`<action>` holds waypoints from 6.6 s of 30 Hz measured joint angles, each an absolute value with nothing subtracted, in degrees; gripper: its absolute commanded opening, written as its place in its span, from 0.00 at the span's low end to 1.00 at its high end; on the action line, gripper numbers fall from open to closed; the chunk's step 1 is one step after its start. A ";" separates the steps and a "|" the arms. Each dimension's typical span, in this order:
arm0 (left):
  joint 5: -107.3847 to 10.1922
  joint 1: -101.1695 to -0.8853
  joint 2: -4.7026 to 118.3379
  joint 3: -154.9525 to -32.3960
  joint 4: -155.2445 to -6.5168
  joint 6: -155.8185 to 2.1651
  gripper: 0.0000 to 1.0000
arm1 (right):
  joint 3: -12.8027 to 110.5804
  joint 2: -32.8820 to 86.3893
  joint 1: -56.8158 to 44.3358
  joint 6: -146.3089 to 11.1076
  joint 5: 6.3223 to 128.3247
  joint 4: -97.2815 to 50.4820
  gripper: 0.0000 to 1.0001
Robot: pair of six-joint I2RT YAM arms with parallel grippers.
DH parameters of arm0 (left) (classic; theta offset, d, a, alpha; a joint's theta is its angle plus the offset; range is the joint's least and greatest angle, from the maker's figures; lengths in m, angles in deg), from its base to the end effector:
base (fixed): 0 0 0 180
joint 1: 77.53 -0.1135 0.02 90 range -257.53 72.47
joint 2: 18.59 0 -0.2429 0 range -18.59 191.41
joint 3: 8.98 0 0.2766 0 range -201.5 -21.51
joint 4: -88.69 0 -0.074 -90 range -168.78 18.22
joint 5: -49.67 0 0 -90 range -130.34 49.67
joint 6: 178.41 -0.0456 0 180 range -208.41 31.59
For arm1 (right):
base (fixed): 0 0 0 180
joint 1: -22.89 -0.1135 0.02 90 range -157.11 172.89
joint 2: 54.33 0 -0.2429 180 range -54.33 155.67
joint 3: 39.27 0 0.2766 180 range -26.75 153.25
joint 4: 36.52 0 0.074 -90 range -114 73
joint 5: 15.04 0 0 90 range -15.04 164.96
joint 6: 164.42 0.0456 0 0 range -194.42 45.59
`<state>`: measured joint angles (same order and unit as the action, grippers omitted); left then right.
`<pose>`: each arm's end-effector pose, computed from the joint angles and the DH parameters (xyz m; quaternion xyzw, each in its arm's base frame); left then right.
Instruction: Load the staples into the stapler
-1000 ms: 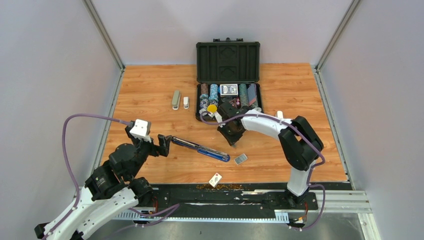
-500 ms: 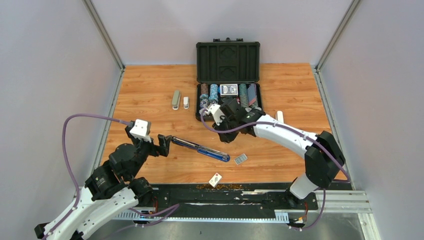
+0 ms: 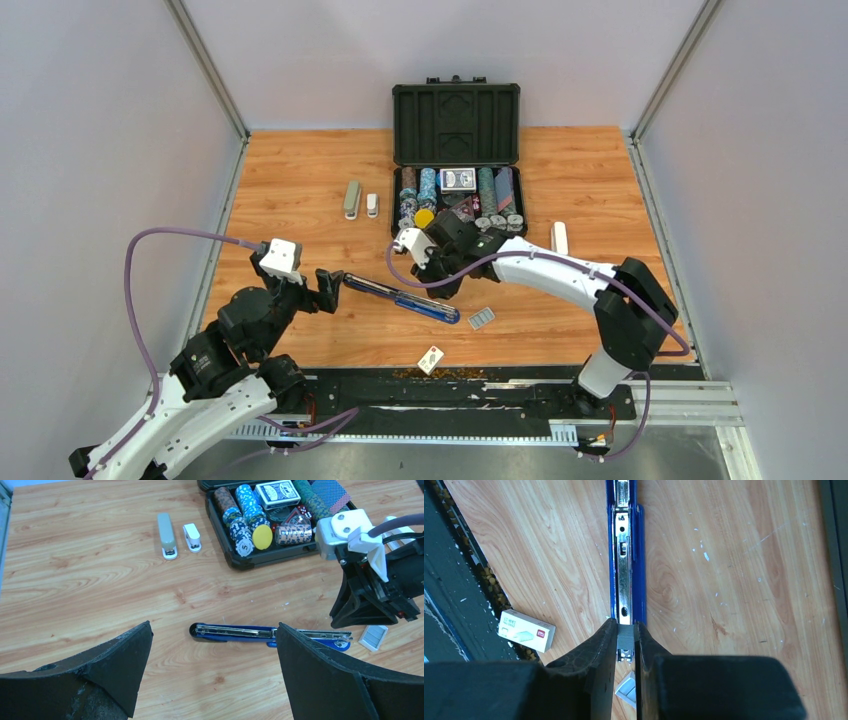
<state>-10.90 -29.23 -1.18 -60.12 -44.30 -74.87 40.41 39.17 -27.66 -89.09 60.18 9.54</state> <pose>0.1025 -0.0814 0.3136 0.0761 0.7709 -0.1376 0.6173 0.2215 0.2874 0.1877 -0.5442 0.7887 0.1975 0.2069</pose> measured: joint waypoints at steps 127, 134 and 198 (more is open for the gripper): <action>-23.28 -51.99 38.45 -56.38 -51.84 -43.98 1.00 | 13.37 29.46 -29.60 -86.56 64.11 -17.69 0.08; -20.04 -52.34 49.35 -58.13 -52.87 -36.00 0.99 | 13.37 29.48 -29.60 -86.73 64.18 -17.69 0.04; -6.66 -30.52 40.09 -62.15 -57.48 -24.51 0.46 | 10.88 29.99 -29.58 -85.90 63.50 -21.80 0.02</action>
<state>-6.66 -30.52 40.09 -62.15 -57.48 -24.51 10.88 29.99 -29.58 -85.90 63.50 -21.80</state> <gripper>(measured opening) 0.462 0.212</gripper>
